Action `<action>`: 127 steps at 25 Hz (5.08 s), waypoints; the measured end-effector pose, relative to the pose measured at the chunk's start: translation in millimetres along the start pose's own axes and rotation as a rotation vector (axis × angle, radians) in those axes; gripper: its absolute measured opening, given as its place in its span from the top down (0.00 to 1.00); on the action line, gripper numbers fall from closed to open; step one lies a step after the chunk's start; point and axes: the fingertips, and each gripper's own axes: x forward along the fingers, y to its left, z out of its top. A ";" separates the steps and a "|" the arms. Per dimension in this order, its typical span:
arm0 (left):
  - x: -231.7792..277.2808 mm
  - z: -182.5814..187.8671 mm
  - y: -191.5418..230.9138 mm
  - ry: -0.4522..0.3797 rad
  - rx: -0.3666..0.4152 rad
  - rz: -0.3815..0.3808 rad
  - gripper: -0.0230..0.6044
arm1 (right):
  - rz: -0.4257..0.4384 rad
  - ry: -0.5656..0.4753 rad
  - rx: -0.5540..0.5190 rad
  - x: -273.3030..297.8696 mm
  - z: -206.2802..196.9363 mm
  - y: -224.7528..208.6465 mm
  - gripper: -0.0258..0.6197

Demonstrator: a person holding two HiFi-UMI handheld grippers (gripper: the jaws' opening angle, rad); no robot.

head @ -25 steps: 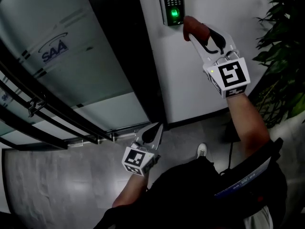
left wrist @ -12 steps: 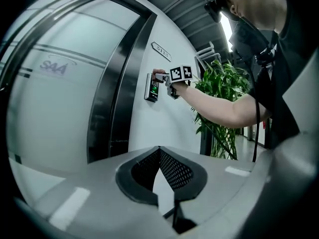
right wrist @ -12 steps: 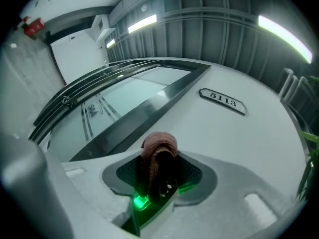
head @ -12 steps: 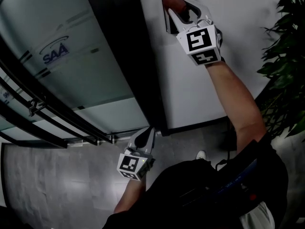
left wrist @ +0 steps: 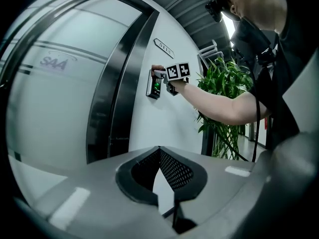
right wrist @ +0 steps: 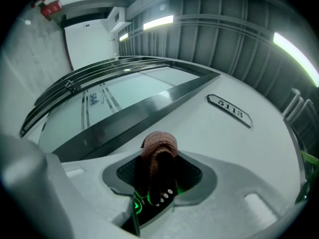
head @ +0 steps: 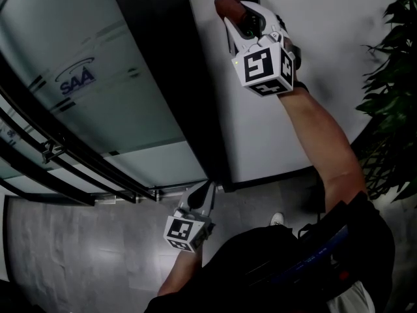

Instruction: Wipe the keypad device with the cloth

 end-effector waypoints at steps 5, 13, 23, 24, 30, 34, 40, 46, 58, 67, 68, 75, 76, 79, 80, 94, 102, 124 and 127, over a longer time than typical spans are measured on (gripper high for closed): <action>3.5 4.0 1.4 0.001 0.002 -0.006 0.94 | 0.003 0.014 0.015 -4.5 -8.1 -6.8 0.73; 3.6 5.1 0.2 0.004 0.006 -0.012 0.94 | -0.014 0.044 0.016 -11.9 -21.8 -16.9 0.73; 1.7 4.2 0.5 0.004 0.012 -0.009 0.94 | -0.009 0.069 0.086 -19.5 -37.0 -33.0 0.73; 1.6 4.0 0.0 0.004 0.012 -0.010 0.94 | -0.010 0.072 0.086 -20.4 -38.4 -34.2 0.73; 2.8 3.1 -2.7 0.002 0.010 -0.016 0.94 | -0.025 0.102 0.087 -24.2 -50.3 -42.1 0.73; 3.7 4.0 -3.3 -0.001 0.013 -0.017 0.94 | -0.031 0.125 0.087 -25.2 -60.4 -46.2 0.73; 3.9 4.9 -1.9 -0.005 0.012 -0.011 0.94 | -0.031 0.183 0.143 -24.9 -82.4 -54.4 0.73; 0.9 4.9 5.0 -0.006 0.011 0.007 0.94 | -0.035 0.136 0.226 -36.7 -70.9 -50.9 0.73; 0.4 3.6 1.6 0.003 0.007 0.001 0.94 | 0.119 0.073 0.358 -51.2 -41.2 38.0 0.73; -3.0 2.5 2.0 0.002 0.005 0.013 0.94 | 0.159 0.096 0.282 -33.5 -41.6 63.1 0.73; -3.3 2.7 2.6 0.002 0.006 0.016 0.94 | 0.159 0.105 0.265 -32.0 -45.2 63.0 0.73; -2.9 2.9 3.7 0.003 0.004 0.017 0.94 | 0.140 0.115 0.196 -34.4 -55.3 55.7 0.73; -2.6 3.0 3.1 0.003 0.005 0.016 0.94 | 0.136 0.117 0.191 -35.5 -56.8 54.5 0.73; -2.0 3.2 2.1 0.002 0.005 0.012 0.94 | 0.121 0.128 0.178 -38.8 -61.9 49.6 0.73; -2.0 3.1 2.3 0.002 0.006 0.011 0.94 | 0.118 0.129 0.176 -39.6 -63.1 47.7 0.73; -1.0 4.2 -0.9 0.007 0.014 0.014 0.94 | 0.077 0.154 0.202 -54.5 -84.6 23.6 0.73; 1.0 5.5 -3.3 0.009 0.020 0.010 0.94 | 0.040 0.222 0.255 -57.2 -118.4 1.7 0.73; -20.6 10.3 -6.5 -0.009 0.025 -0.030 0.94 | 0.114 0.291 0.536 -187.4 -122.9 39.7 0.73; -26.8 8.8 -11.6 0.002 0.012 -0.065 0.94 | 0.144 0.311 0.595 -236.0 -111.4 66.8 0.73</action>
